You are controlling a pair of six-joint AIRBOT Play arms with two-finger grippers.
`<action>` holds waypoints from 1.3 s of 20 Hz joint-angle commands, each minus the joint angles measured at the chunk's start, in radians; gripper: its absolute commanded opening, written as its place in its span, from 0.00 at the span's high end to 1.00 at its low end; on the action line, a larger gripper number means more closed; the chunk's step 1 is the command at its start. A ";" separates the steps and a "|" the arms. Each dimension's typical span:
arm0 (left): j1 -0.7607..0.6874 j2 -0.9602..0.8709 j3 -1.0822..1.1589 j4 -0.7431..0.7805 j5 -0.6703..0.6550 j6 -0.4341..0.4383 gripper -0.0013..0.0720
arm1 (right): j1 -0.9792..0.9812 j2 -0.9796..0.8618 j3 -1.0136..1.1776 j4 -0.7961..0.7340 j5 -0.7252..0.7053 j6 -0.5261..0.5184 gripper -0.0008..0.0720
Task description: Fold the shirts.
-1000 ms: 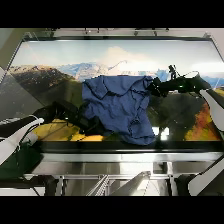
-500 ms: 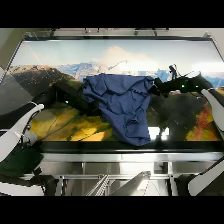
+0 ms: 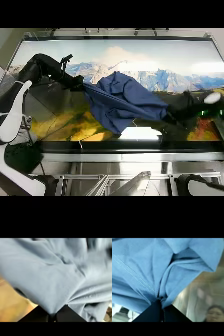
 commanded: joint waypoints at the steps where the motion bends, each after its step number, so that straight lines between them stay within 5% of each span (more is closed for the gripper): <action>1: -0.008 -0.131 0.204 0.024 0.111 0.027 0.96 | 0.047 0.316 -0.372 0.009 -0.180 0.124 0.96; 3: -0.031 -0.174 0.273 0.025 0.187 0.028 0.96 | 0.075 0.415 -0.444 0.027 -0.235 0.124 0.95; 4: -0.036 -0.180 0.298 0.025 0.216 0.027 0.95 | 0.079 0.446 -0.444 0.025 -0.236 0.121 0.84; 5: -0.037 -0.177 0.317 0.025 0.245 0.026 0.74 | 0.076 0.475 -0.433 0.023 -0.232 0.113 0.47; 6: -0.032 -0.164 0.321 0.026 0.268 0.019 0.39 | 0.075 0.498 -0.413 0.010 -0.224 0.108 0.31; 7: -0.023 -0.141 0.306 0.026 0.283 0.006 0.11 | 0.075 0.517 -0.381 -0.013 -0.204 0.109 0.31; 8: -0.010 -0.110 0.272 0.026 0.291 -0.003 0.07 | 0.075 0.530 -0.346 -0.042 -0.185 0.109 0.31; 12: 0.054 0.031 0.063 0.026 0.356 -0.008 0.07 | 0.074 0.468 -0.177 -0.098 -0.224 0.087 0.32; 16: 0.118 0.142 -0.144 0.026 0.319 -0.005 0.07 | 0.078 0.207 0.009 0.060 -0.223 -0.092 0.32; 22: 0.157 0.174 -0.393 0.014 0.094 0.029 0.07 | 0.095 -0.178 0.161 0.413 -0.080 -0.340 0.32; 26: 0.117 0.150 -0.430 0.014 -0.026 0.055 0.07 | 0.194 -0.242 0.161 0.415 -0.075 -0.342 0.32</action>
